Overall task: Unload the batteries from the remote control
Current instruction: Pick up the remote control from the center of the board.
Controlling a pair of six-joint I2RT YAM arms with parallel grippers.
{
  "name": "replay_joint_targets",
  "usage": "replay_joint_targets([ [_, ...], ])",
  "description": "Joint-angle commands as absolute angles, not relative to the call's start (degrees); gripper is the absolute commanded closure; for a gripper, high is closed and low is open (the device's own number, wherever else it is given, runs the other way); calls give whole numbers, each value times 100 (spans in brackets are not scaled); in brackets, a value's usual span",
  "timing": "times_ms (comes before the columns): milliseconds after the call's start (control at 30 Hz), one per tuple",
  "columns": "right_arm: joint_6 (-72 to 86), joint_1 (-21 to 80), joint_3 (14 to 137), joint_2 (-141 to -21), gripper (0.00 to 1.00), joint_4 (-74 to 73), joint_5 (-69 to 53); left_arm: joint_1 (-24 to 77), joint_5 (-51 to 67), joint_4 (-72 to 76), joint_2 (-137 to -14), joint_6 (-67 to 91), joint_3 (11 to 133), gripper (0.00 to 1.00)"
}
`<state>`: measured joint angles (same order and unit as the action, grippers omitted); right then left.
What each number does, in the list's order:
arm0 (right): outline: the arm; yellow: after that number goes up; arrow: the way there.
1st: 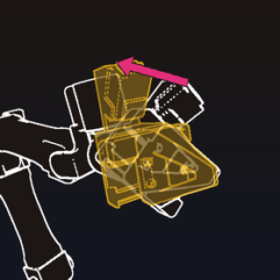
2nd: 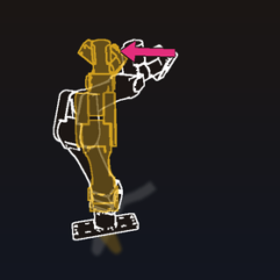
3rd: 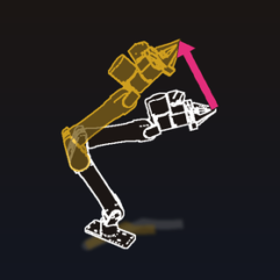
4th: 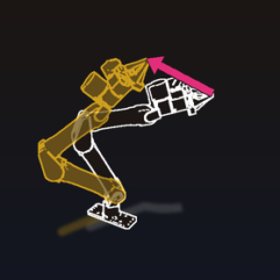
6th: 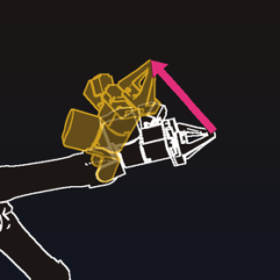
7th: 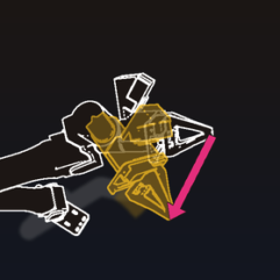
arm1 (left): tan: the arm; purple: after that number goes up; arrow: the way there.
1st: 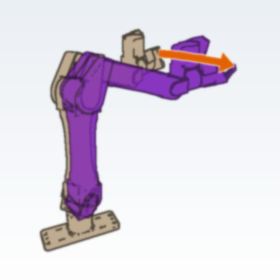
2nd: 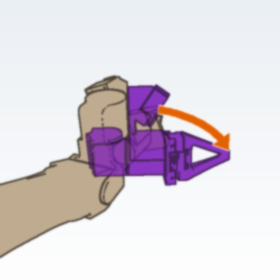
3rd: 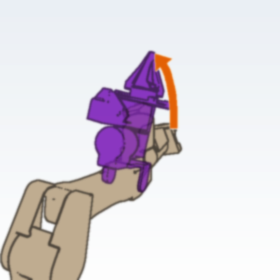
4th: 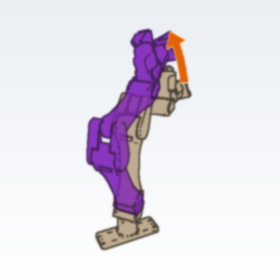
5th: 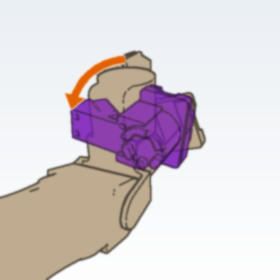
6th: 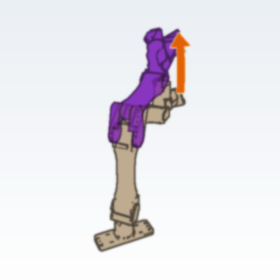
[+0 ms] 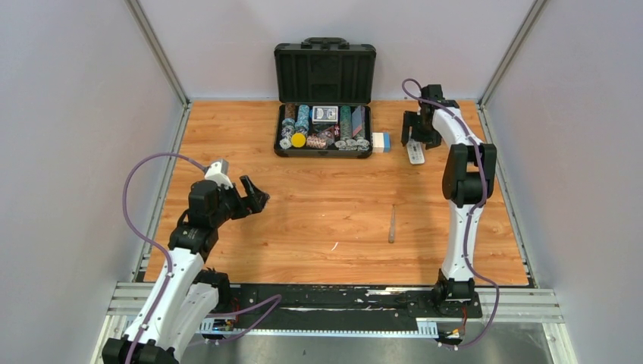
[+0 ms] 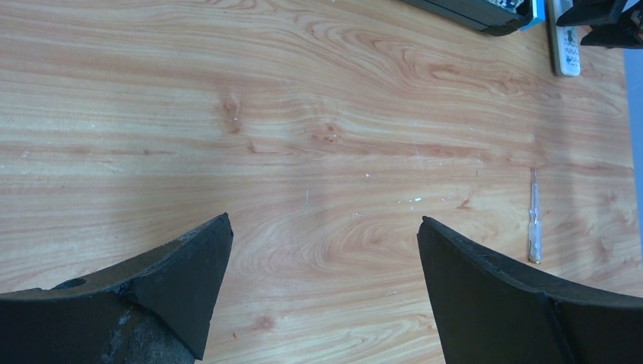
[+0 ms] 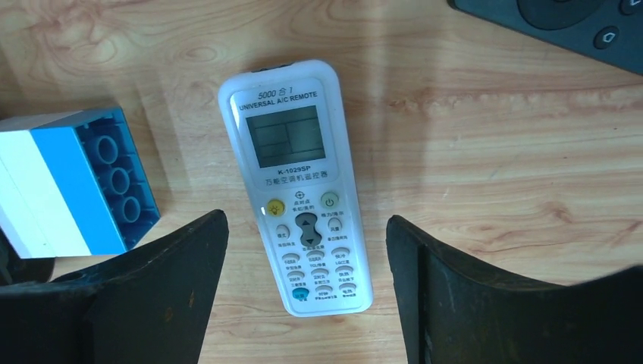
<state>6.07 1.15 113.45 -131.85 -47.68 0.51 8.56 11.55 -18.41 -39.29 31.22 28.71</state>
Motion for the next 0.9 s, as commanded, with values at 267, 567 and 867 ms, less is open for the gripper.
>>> replay_joint_targets([
  [267, 330, 524, 10787, -13061, 30, -4614, 1118, 870, 1160, -1770, -3947, 3100, 2918, 0],
  [567, 421, 526, 10178, -12934, 46, -4329, 1071, 870, 1183, -1771, -4017, 3074, 2958, 0],
  [867, 904, 456, 9145, -12427, 60, -3745, 317, 870, 1165, -1768, -4060, 3038, 2909, 0],
])
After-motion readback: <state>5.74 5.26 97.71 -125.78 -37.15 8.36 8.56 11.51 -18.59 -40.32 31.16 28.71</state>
